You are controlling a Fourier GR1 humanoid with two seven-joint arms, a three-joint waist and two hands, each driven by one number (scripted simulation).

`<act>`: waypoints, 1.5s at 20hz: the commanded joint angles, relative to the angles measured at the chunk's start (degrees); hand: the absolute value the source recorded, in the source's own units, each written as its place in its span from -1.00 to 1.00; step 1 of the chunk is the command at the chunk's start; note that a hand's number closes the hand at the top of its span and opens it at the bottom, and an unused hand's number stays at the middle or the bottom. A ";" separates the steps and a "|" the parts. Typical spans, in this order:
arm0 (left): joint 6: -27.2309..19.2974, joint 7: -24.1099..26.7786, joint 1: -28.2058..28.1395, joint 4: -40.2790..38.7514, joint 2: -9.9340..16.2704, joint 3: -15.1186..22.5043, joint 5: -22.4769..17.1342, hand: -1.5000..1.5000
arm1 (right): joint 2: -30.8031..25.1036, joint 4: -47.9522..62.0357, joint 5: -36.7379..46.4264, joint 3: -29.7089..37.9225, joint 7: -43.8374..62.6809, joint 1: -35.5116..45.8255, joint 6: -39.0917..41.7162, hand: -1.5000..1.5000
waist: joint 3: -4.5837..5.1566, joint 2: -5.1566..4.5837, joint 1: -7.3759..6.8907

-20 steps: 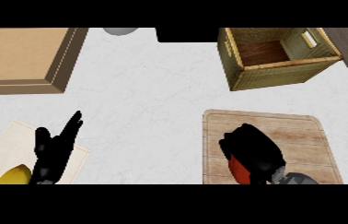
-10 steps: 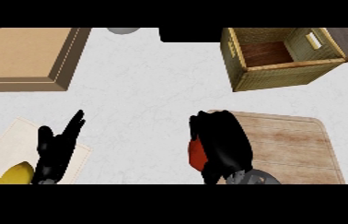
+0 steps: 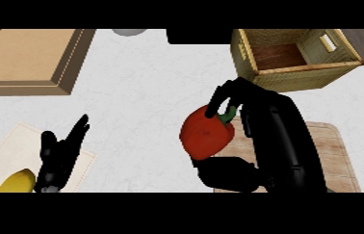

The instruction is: Pick the bell pepper from the cutting board and place it in the basket

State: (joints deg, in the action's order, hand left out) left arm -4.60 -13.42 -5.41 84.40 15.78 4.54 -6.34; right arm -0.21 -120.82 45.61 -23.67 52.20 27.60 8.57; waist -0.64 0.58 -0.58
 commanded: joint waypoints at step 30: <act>1.36 -2.14 -0.24 -4.72 -2.36 -1.31 0.52 0.00 | -21.31 47.21 -11.45 42.00 -8.85 42.05 3.68 1.00 | 0.67 -1.01 -0.11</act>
State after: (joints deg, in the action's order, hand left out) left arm -2.83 -13.57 -6.02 85.21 14.83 3.09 -5.89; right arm -18.88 -79.70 35.64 15.19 47.05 68.62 13.34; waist -0.70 0.11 -0.96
